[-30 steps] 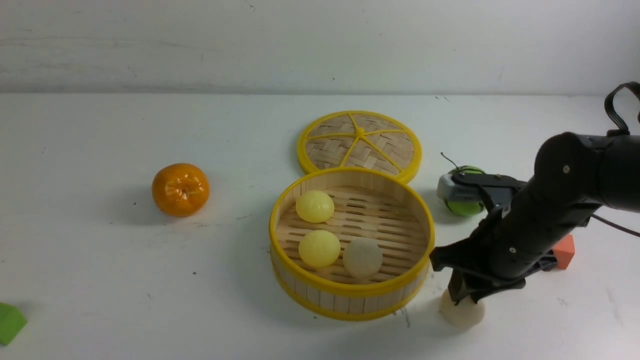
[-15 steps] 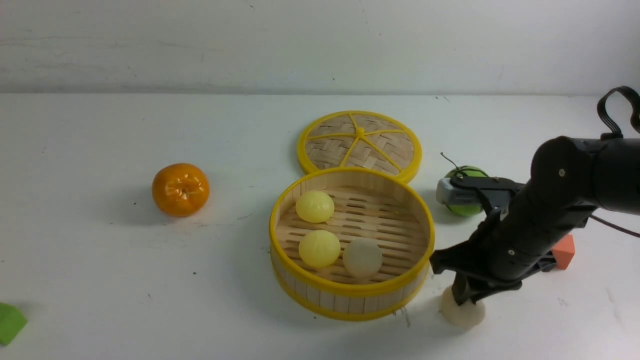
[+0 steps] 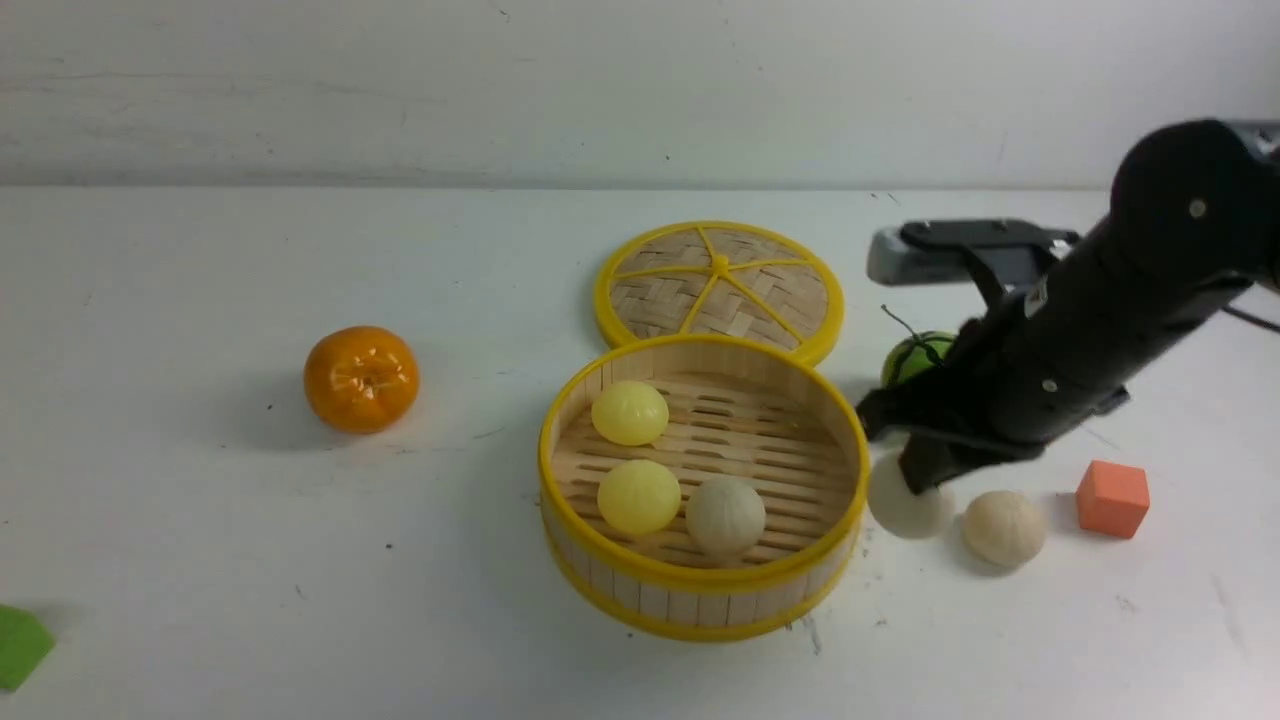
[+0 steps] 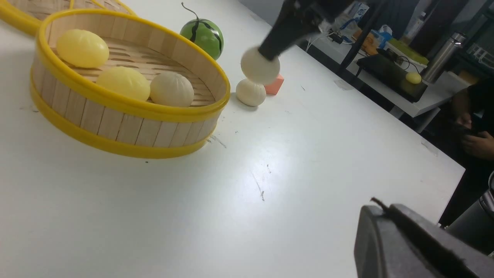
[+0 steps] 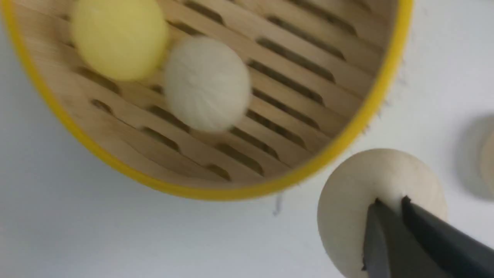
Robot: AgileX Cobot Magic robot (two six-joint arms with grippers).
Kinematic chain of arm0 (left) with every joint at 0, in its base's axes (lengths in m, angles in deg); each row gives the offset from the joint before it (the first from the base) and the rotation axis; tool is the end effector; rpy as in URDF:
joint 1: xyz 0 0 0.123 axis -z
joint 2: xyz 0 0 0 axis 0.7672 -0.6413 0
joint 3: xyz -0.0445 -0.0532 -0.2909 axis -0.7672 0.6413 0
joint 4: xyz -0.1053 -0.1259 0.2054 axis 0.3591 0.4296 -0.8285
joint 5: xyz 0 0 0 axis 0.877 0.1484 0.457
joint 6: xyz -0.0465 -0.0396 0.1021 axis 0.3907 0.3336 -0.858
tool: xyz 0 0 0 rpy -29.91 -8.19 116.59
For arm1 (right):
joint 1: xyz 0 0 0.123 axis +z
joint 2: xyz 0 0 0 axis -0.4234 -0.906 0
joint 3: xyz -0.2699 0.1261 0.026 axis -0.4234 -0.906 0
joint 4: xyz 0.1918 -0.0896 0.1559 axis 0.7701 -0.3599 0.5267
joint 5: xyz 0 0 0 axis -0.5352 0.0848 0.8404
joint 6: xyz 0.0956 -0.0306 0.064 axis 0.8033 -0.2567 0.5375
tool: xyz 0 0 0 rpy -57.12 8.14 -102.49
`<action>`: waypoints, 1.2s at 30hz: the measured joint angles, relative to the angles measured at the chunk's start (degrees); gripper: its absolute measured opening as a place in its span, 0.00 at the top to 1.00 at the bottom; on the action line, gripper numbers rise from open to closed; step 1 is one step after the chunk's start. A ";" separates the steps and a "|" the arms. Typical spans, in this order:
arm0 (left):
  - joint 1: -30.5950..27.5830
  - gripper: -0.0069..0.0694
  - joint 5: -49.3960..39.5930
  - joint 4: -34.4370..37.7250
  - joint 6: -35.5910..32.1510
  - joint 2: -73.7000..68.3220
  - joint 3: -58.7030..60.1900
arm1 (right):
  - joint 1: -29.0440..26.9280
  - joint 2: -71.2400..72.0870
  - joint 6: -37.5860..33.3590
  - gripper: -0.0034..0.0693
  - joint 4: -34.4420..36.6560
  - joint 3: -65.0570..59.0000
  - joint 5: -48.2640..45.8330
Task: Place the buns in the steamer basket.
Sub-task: Use the right arm to put the steamed stuffed bun into the steamer, then use the right arm to grab a steamed stuffed bun
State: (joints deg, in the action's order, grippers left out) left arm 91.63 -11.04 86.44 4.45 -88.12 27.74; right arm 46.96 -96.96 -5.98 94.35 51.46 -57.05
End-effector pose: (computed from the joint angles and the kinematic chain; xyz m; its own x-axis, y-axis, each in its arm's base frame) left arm 0.0479 -0.0669 0.2276 -0.3895 -0.1911 -0.9010 0.6694 0.6132 -0.4194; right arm 0.3385 0.1585 0.2686 -0.8811 -0.2204 -0.4184 -0.3301 0.9202 0.2105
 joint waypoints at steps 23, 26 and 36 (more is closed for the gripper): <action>0.00 0.87 -0.18 0.00 0.00 0.00 0.00 | 4.37 -30.10 1.02 0.65 -1.58 30.69 -0.50; 0.00 0.86 -0.18 0.00 0.00 0.00 0.00 | 4.37 -29.46 1.02 0.46 -0.14 32.37 -3.58; 0.00 0.86 -0.18 0.00 0.00 0.00 0.00 | 1.11 -13.24 4.41 0.45 -10.48 29.64 -16.77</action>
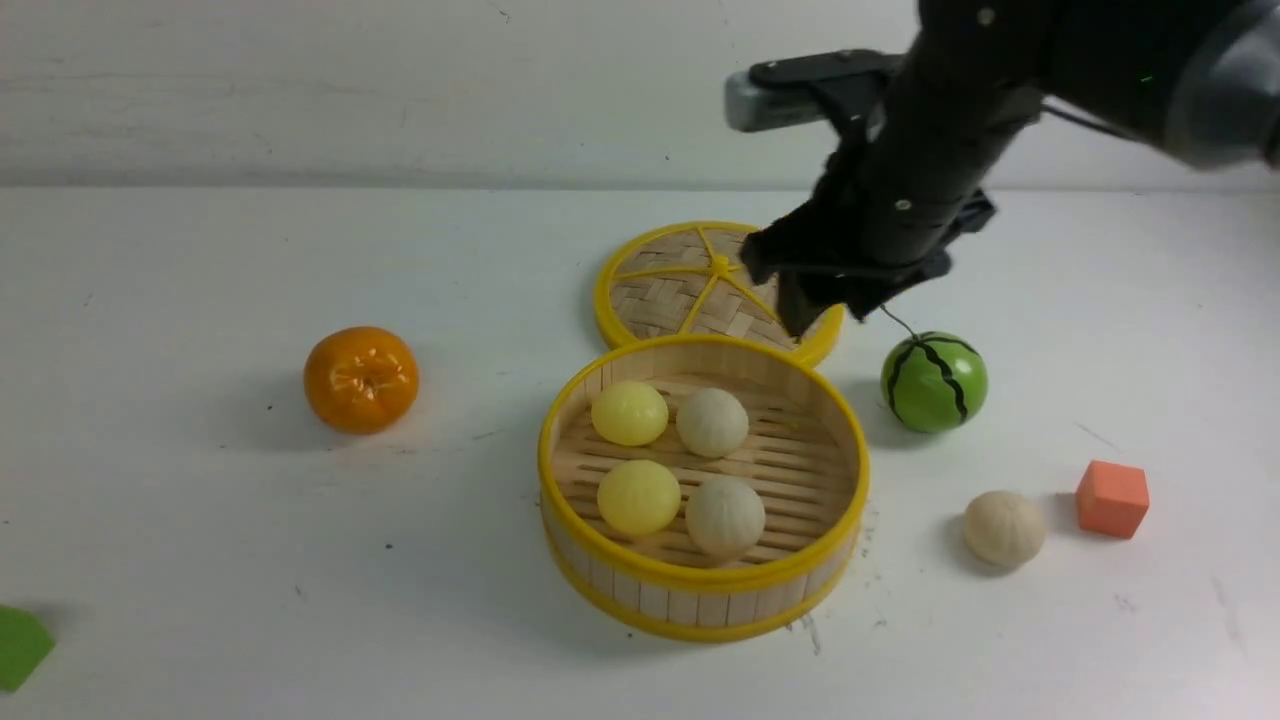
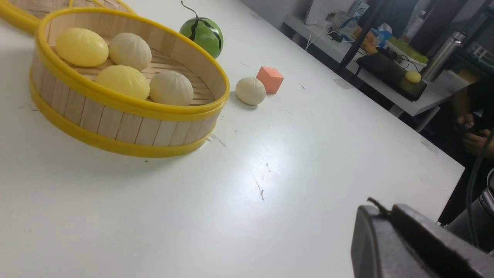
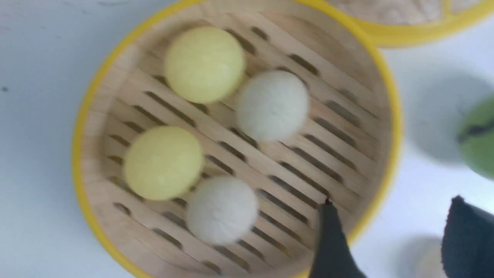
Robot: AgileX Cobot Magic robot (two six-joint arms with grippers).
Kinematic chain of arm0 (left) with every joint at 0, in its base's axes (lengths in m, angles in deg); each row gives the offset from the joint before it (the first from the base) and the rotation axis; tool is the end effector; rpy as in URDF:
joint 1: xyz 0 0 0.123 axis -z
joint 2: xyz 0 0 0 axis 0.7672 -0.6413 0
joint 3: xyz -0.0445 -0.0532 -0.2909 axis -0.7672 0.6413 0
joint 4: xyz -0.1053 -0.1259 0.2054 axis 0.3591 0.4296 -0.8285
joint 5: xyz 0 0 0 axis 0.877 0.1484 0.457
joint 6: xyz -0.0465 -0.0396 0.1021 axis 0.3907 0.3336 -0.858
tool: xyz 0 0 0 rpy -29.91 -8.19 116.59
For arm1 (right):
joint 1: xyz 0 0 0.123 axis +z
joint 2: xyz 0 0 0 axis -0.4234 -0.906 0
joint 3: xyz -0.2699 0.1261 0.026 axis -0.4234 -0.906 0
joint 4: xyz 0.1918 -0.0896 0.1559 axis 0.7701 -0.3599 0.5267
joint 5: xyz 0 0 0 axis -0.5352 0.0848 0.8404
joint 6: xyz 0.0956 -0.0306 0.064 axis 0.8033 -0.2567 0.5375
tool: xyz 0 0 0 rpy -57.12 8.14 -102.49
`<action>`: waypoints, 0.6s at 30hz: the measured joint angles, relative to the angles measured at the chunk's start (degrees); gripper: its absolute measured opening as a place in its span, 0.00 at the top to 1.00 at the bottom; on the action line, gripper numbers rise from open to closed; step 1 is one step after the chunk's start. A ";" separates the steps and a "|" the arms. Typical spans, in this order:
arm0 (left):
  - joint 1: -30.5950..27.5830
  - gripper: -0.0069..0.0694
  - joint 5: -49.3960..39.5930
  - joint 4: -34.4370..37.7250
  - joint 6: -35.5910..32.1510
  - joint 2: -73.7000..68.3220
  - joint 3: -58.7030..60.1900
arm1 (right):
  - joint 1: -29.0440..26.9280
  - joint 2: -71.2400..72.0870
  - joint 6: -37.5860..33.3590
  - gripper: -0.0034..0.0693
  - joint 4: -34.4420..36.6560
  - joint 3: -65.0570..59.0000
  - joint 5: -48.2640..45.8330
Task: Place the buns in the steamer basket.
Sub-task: Use the right arm to grab a steamed stuffed bun
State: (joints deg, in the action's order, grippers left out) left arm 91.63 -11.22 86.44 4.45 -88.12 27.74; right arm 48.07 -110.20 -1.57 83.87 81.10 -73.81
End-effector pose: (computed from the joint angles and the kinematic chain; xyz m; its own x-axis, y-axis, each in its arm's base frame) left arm 0.0477 -0.0670 0.2273 -0.3914 -0.1887 -0.9007 0.6696 0.6129 -0.4194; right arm 0.4018 0.1759 0.3192 -0.8615 -0.2840 -0.4208 -0.3423 0.9371 0.0683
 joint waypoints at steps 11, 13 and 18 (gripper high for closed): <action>0.00 0.85 0.00 0.00 0.00 0.00 0.00 | -13.33 8.10 7.79 0.69 3.36 -29.37 13.56; 0.00 0.85 0.00 0.00 0.00 0.00 0.00 | -13.33 6.96 7.59 0.67 4.61 -30.01 15.92; 0.00 0.85 0.00 0.00 0.00 0.00 0.00 | -13.65 3.82 7.41 0.60 4.48 -30.05 19.21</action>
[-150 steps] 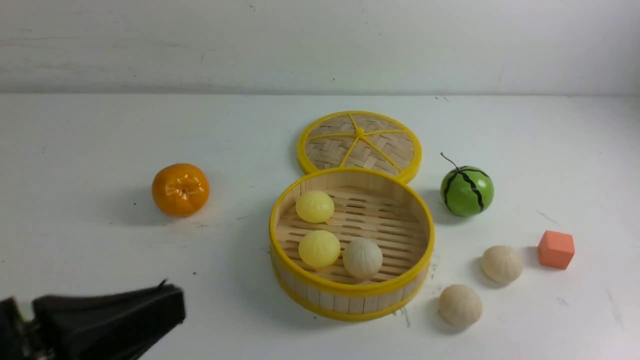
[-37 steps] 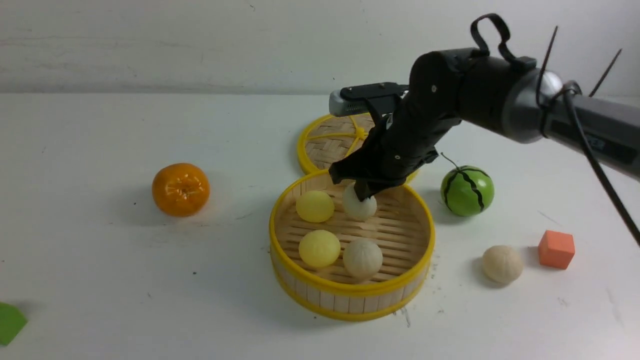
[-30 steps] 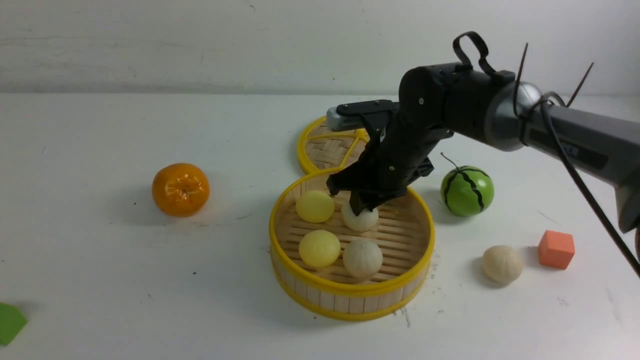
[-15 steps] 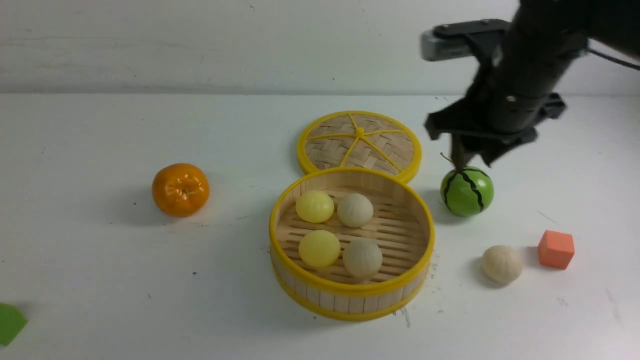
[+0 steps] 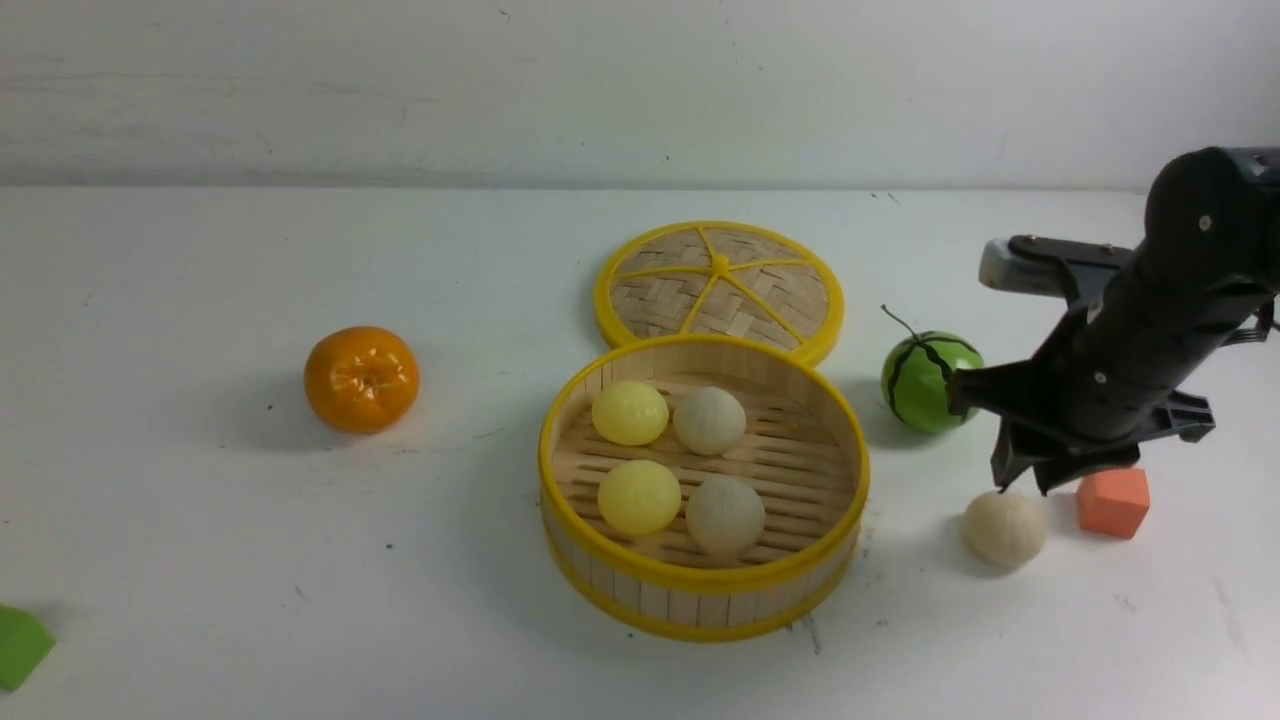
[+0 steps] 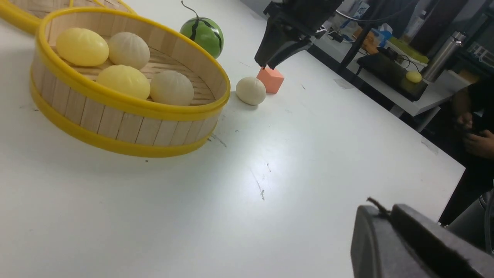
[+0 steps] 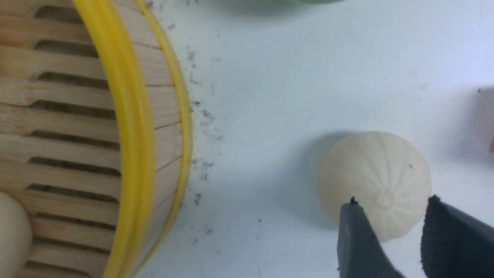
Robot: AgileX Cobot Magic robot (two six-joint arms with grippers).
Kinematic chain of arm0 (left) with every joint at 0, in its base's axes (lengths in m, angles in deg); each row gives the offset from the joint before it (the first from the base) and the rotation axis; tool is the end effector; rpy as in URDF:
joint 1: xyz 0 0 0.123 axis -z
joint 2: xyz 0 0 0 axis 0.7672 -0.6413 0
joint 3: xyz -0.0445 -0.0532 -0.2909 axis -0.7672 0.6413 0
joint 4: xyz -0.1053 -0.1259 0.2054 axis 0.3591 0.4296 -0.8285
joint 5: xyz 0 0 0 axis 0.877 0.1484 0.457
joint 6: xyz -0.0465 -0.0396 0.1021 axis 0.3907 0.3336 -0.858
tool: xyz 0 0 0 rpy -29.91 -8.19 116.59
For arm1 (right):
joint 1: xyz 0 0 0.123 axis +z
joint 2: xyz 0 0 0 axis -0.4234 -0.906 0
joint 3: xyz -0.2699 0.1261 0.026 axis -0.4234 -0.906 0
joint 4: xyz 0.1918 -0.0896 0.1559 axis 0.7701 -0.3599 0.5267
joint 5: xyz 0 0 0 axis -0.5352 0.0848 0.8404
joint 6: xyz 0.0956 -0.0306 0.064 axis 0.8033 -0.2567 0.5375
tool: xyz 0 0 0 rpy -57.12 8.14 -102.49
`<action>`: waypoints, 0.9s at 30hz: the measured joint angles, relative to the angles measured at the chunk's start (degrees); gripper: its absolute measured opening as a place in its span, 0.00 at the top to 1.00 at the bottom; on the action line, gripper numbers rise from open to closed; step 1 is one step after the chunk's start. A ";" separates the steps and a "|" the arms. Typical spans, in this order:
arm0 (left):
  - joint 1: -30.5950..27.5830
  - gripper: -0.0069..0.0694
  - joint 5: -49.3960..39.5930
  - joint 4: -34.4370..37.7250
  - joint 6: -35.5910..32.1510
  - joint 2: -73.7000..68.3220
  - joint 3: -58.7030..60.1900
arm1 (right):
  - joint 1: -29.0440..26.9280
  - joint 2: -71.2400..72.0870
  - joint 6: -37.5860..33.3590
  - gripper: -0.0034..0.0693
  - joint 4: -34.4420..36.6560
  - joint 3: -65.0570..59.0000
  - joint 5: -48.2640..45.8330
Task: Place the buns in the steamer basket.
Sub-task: Use the right arm to grab a steamed stuffed bun, then use the right arm to put the steamed stuffed bun into the steamer
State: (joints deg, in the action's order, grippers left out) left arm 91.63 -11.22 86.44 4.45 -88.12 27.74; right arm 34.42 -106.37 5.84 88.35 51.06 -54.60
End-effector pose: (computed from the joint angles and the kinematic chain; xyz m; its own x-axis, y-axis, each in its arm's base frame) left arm 0.0477 -0.0670 0.2273 -0.3914 -0.1887 -0.9007 0.6696 0.6129 -0.4194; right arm 0.3878 0.0749 0.2036 -0.9534 0.1113 -0.2803 0.0659 0.9838 0.1666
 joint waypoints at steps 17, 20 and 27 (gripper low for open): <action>0.00 0.84 0.00 0.00 0.00 0.00 0.00 | -0.15 -5.48 -0.51 0.65 -1.95 0.00 3.24; 0.00 0.84 0.00 0.00 0.00 0.00 0.00 | -0.15 -5.48 -1.20 0.73 -1.95 0.00 3.38; 0.00 0.83 0.00 0.00 0.00 0.00 0.00 | -0.15 -3.32 -3.20 0.95 -1.74 0.00 1.21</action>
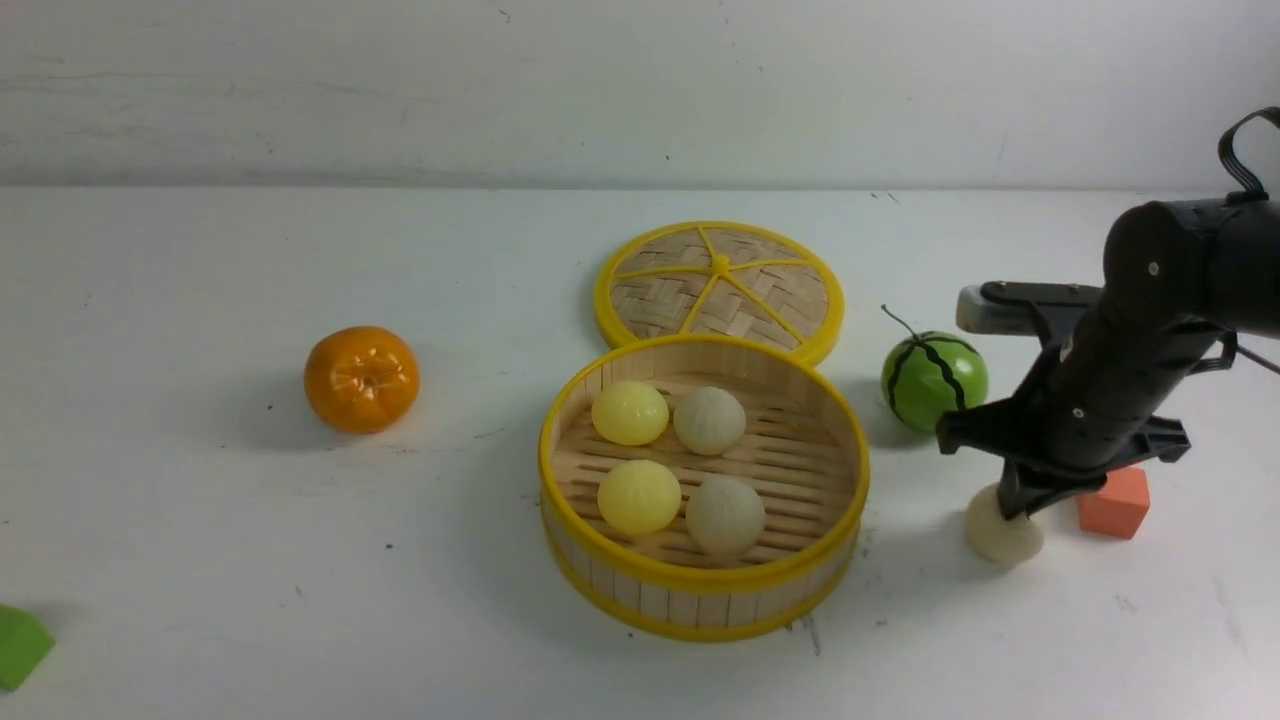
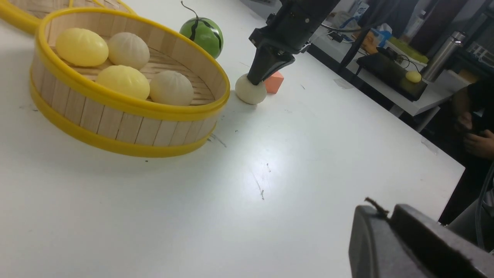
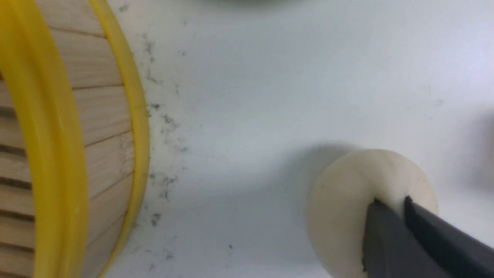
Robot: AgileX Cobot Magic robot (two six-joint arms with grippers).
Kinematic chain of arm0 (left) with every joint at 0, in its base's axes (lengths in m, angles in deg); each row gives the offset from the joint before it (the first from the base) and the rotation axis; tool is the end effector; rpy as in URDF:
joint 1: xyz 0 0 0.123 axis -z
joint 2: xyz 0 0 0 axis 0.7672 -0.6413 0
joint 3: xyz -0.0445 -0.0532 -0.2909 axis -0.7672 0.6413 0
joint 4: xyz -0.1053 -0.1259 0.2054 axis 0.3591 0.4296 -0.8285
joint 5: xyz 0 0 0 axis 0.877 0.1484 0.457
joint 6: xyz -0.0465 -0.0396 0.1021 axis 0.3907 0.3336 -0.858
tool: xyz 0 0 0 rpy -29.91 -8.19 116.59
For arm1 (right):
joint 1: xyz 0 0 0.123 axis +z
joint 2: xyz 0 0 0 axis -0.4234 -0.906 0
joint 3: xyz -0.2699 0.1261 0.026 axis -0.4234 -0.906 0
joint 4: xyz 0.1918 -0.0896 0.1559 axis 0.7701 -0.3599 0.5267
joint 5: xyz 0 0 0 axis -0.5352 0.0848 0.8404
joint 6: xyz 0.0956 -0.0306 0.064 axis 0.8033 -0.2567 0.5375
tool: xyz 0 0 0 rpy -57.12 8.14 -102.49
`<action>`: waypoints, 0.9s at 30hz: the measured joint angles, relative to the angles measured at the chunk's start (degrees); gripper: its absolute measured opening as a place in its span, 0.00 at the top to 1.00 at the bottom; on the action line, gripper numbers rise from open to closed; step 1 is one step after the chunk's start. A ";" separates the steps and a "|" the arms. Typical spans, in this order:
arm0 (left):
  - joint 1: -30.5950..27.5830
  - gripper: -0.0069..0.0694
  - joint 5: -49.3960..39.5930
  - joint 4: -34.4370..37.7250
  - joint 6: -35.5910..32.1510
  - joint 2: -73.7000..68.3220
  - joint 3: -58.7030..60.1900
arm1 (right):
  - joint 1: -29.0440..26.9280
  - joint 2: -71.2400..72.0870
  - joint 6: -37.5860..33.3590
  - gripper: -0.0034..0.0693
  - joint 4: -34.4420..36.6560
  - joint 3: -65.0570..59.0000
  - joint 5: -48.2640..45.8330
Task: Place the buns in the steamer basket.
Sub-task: Use the right arm to put the steamed stuffed bun into the steamer
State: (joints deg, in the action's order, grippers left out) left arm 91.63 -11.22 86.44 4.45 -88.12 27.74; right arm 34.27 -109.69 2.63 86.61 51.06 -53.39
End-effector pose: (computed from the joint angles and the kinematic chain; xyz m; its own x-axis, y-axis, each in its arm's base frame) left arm 0.0477 -0.0670 0.2273 -0.3914 -0.1887 -0.9007 0.6696 0.6129 -0.4194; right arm 0.3947 0.0721 0.1810 -0.9648 0.0388 -0.2602 0.0084 0.9931 0.1166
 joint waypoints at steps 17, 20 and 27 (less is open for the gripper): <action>0.00 0.81 0.00 0.00 0.00 0.00 0.00 | 10.95 -0.05 -10.31 0.93 14.20 10.36 1.00; 0.00 0.81 0.00 0.00 0.00 0.00 0.00 | 11.39 -2.84 -10.37 0.92 14.20 10.61 3.09; 0.00 0.81 0.00 0.00 0.00 0.00 0.00 | 11.35 -6.11 -10.37 0.73 14.14 10.89 5.80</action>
State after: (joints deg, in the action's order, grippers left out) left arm 91.63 -11.22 86.44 4.45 -88.12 27.74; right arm 45.62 -115.81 -7.74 100.76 61.94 -47.58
